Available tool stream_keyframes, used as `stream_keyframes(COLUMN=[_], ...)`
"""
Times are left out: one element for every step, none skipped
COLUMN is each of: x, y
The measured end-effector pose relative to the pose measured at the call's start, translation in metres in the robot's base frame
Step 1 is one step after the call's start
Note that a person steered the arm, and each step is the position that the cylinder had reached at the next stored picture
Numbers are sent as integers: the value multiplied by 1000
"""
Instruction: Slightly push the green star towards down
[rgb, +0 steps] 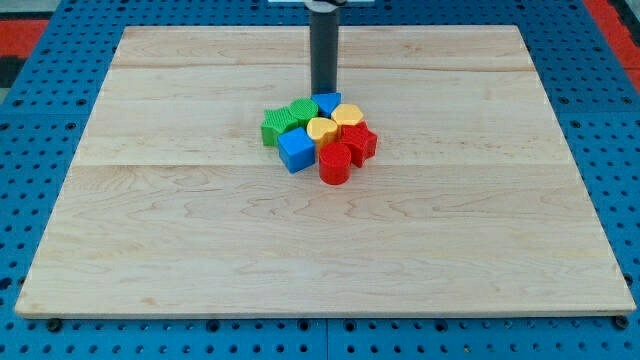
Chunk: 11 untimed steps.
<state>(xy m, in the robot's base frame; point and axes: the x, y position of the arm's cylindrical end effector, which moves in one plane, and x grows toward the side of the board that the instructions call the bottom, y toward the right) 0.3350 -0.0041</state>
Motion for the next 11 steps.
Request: stream_keyframes(x=[6,-10,-27,-4,22,28,42,67,82,100,101], y=[-5,-26,-90,-132,-136,-101,-84,-88,-89,-108,-137])
